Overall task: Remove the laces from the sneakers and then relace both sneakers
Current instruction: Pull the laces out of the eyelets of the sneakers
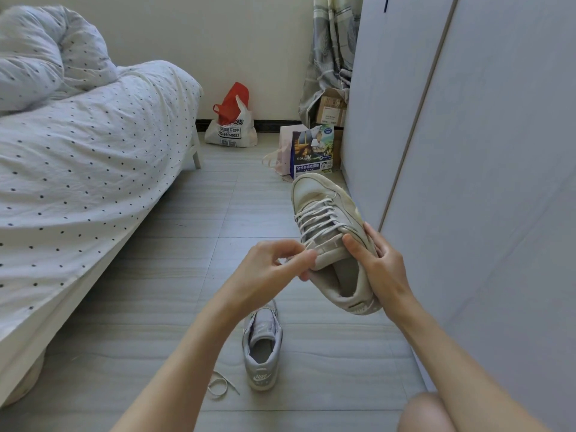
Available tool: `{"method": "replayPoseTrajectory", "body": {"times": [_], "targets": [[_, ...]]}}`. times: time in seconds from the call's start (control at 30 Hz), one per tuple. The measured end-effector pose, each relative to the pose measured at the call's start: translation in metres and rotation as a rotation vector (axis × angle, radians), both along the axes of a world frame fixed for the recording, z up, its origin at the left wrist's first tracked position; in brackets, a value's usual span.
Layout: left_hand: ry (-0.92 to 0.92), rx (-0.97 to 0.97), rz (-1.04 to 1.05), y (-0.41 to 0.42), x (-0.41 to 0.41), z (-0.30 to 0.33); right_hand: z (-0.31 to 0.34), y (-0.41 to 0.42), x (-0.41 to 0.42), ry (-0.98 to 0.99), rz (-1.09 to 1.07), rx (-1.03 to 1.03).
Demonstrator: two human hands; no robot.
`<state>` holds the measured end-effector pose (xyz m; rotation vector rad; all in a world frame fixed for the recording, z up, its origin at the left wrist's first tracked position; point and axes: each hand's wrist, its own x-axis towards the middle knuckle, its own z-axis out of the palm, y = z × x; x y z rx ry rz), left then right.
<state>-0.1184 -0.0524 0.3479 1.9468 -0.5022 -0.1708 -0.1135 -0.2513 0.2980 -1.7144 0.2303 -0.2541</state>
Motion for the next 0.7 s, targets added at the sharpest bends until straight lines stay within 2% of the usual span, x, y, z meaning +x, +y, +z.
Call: {"method": "replayPoseTrajectory", "body": {"times": [0.1, 0.2, 0.37, 0.5, 0.7], "targets": [[0.021, 0.025, 0.005, 0.003, 0.0, 0.002, -0.002, -0.003, 0.001, 0.015, -0.03, -0.073], [0.076, -0.023, -0.014, 0.011, -0.001, 0.007, -0.004, -0.008, 0.003, 0.043, -0.084, -0.061], [0.12, 0.002, 0.018, 0.023, -0.004, 0.007, -0.008, -0.02, 0.005, 0.084, -0.172, -0.068], [0.109, -0.052, 0.031, 0.027, -0.006, 0.012, -0.013, -0.026, 0.007, 0.113, -0.226, -0.092], [0.097, -0.03, 0.061, 0.03, -0.006, 0.011, -0.02, -0.035, 0.008, 0.15, -0.258, -0.17]]}}
